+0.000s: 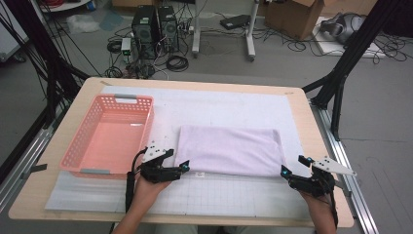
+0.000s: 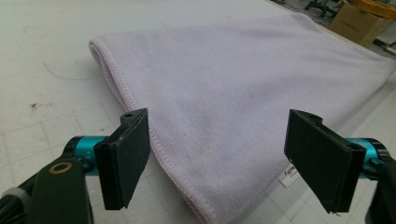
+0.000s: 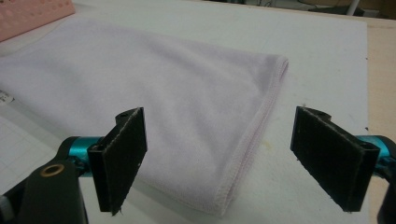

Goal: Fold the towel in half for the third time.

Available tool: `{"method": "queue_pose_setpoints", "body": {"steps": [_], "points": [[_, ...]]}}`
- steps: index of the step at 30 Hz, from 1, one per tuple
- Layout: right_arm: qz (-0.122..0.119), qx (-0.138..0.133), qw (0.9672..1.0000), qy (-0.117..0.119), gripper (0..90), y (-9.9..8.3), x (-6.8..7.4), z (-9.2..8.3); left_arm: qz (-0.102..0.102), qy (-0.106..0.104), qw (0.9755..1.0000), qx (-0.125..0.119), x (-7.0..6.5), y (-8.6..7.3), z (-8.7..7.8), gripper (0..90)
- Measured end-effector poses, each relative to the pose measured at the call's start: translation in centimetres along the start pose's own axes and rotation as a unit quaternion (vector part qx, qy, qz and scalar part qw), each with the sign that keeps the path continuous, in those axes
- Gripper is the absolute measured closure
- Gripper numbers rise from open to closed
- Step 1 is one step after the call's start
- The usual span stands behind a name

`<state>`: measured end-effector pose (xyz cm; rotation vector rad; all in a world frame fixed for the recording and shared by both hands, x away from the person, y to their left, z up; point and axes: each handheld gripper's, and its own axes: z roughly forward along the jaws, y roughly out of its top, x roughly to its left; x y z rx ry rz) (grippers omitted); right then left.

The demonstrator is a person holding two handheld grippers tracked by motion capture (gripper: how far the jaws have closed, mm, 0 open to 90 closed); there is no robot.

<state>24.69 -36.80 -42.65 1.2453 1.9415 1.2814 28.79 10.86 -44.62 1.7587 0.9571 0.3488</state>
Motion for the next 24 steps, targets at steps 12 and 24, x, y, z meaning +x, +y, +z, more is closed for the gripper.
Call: {"method": "queue_pose_setpoints", "body": {"steps": [12, 24], "points": [[0.005, 0.004, 0.9998, 0.019, 17.2, 0.1, 0.2, 0.4, -0.033, 0.025, 0.9979, 0.05, 0.6, 0.0, 0.8, 27.7], [-0.007, 0.017, 0.9994, 0.03, 17.2, 0.4, 1.0, 1.2, -0.02, 0.04, 0.9944, 0.095, 0.1, -0.1, 1.3, 45.3]]}}
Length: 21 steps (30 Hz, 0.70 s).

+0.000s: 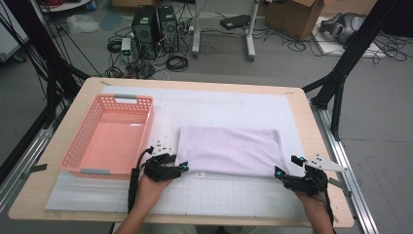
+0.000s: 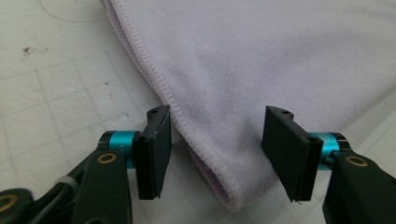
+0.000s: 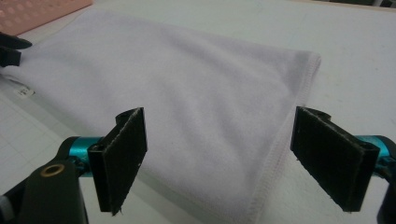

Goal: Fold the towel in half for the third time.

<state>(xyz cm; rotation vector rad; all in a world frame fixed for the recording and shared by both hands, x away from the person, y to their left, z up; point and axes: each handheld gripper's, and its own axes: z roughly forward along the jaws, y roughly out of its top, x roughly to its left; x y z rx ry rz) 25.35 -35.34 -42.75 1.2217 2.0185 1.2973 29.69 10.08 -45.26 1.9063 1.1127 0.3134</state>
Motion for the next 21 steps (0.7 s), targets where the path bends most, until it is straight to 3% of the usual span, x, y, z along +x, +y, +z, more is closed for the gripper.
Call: {"method": "queue_pose_setpoints", "body": {"steps": [6, 12, 13, 17, 21], "points": [[-0.002, 0.001, 1.0, 0.009, 17.2, 0.5, 0.5, 0.9, 0.015, -0.002, 0.9999, 0.001, -0.3, -0.1, 0.0, 51.6], [-0.011, 0.004, 0.9996, 0.025, 17.2, 1.1, 1.3, 2.1, 0.011, -0.007, 0.9999, 0.003, -0.3, -0.1, 0.0, 62.6], [-0.015, 0.005, 0.9993, 0.034, 17.2, 1.5, 1.7, 2.7, -0.001, -0.017, 0.9998, 0.004, -0.3, -0.1, 0.0, 67.3], [-0.036, 0.022, 0.9979, 0.049, 17.1, 2.4, 3.0, 4.6, -0.014, -0.026, 0.9995, 0.004, -0.3, -0.2, 0.0, 74.4], [-0.045, 0.027, 0.9961, 0.072, 17.2, 4.2, 4.4, 7.3, -0.013, -0.025, 0.9996, -0.002, -0.3, -0.3, -0.1, 77.2]]}}
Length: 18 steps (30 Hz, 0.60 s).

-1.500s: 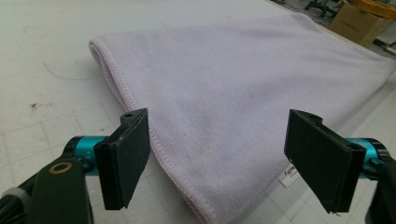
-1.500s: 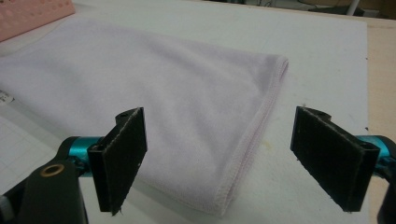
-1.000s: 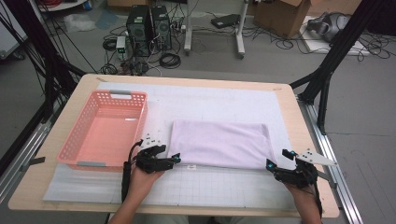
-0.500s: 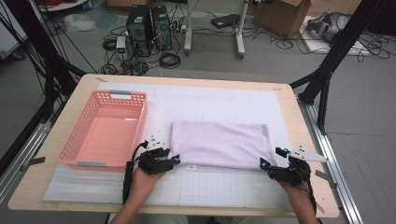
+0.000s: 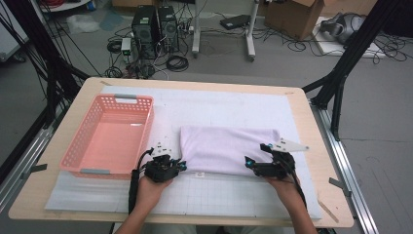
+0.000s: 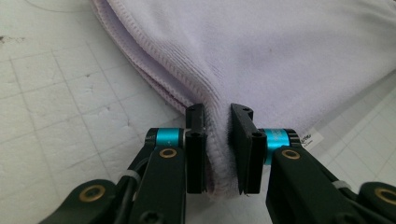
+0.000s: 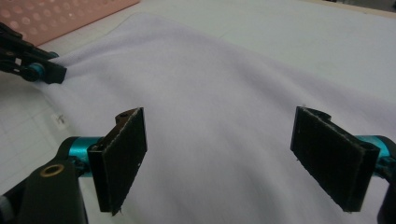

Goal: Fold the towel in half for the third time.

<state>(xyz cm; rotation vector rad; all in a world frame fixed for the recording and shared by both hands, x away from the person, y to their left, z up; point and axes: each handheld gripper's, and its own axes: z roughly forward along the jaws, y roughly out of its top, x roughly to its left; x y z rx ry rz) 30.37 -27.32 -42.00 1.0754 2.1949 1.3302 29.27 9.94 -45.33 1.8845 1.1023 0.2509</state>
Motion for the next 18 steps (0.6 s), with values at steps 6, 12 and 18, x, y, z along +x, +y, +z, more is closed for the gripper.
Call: {"method": "queue_pose_setpoints", "body": {"steps": [6, 12, 18], "points": [[-0.021, 0.017, 0.9994, 0.019, 17.2, 3.5, 0.5, 4.0, -0.003, -0.004, 1.0, -0.006, 0.1, -0.1, -0.2, 77.6], [-0.026, 0.036, 0.9983, 0.038, 17.9, 6.0, 0.5, 8.0, -0.008, -0.004, 0.9999, -0.009, 0.1, -0.1, -0.3, 77.8], [-0.036, 0.052, 0.9969, 0.047, 18.0, 7.7, 1.1, 11.6, -0.016, -0.004, 0.9998, -0.01, 0.1, -0.3, -0.4, 78.3]]}}
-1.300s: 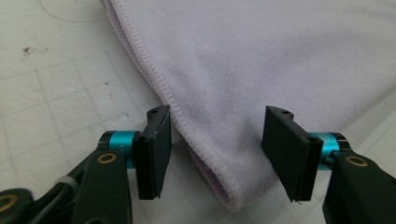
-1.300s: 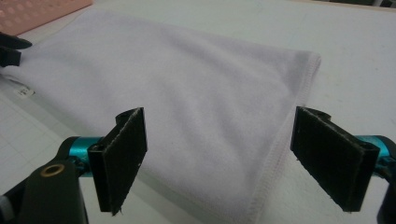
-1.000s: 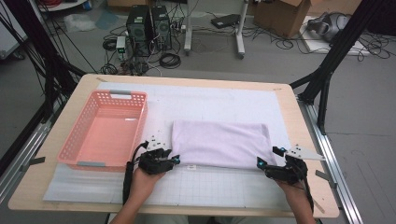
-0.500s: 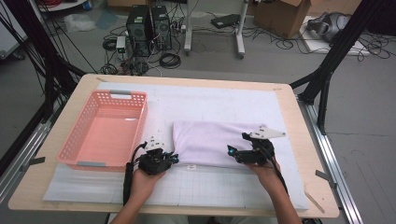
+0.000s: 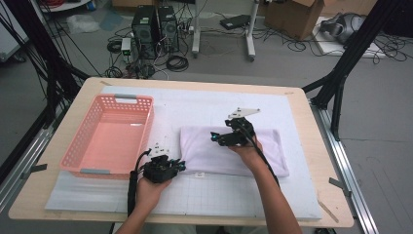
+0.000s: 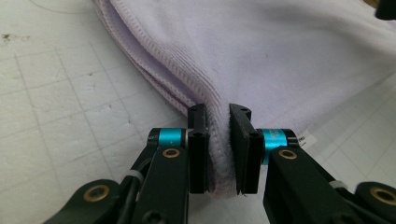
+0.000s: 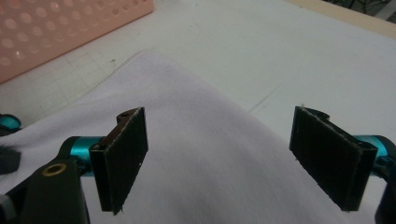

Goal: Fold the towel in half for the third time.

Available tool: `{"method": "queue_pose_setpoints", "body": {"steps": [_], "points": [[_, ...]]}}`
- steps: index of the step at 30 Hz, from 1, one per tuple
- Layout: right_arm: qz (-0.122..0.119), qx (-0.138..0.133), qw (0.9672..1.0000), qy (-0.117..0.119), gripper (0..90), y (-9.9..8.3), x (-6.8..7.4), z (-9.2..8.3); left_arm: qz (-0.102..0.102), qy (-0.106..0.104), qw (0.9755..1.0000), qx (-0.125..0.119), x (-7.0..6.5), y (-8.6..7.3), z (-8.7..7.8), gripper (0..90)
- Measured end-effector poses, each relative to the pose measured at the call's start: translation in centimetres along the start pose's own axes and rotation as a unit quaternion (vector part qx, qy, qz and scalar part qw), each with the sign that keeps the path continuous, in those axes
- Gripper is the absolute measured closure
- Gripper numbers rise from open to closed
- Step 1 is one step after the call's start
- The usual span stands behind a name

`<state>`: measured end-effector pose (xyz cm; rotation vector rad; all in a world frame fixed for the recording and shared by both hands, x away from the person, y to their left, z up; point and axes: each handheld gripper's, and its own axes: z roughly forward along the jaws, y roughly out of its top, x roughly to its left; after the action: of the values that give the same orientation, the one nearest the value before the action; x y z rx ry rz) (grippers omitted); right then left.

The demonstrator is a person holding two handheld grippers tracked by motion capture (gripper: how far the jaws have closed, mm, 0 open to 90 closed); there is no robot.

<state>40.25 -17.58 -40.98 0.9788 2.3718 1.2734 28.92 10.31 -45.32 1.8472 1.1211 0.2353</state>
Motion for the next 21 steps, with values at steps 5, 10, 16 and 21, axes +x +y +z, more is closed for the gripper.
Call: {"method": "queue_pose_setpoints", "body": {"steps": [5, 10, 16, 21], "points": [[-0.01, 0.03, 0.9994, 0.016, 21.9, 1.3, 0.6, 3.0, -0.004, -0.001, 1.0, -0.001, 0.0, -0.1, -0.2, 78.8], [-0.017, 0.056, 0.998, 0.022, 23.8, 2.7, 1.3, 5.7, -0.008, -0.002, 1.0, -0.001, 0.0, -0.2, -0.3, 78.8], [-0.032, 0.074, 0.9961, 0.036, 30.9, 3.2, 2.2, 8.2, -0.012, -0.004, 0.9999, -0.001, 0.2, -0.3, -0.5, 79.2], [-0.044, 0.095, 0.9936, 0.041, 34.8, 3.5, 3.1, 9.9, -0.017, -0.001, 0.9999, 0.001, 0.2, -0.4, -0.7, 79.7]]}}
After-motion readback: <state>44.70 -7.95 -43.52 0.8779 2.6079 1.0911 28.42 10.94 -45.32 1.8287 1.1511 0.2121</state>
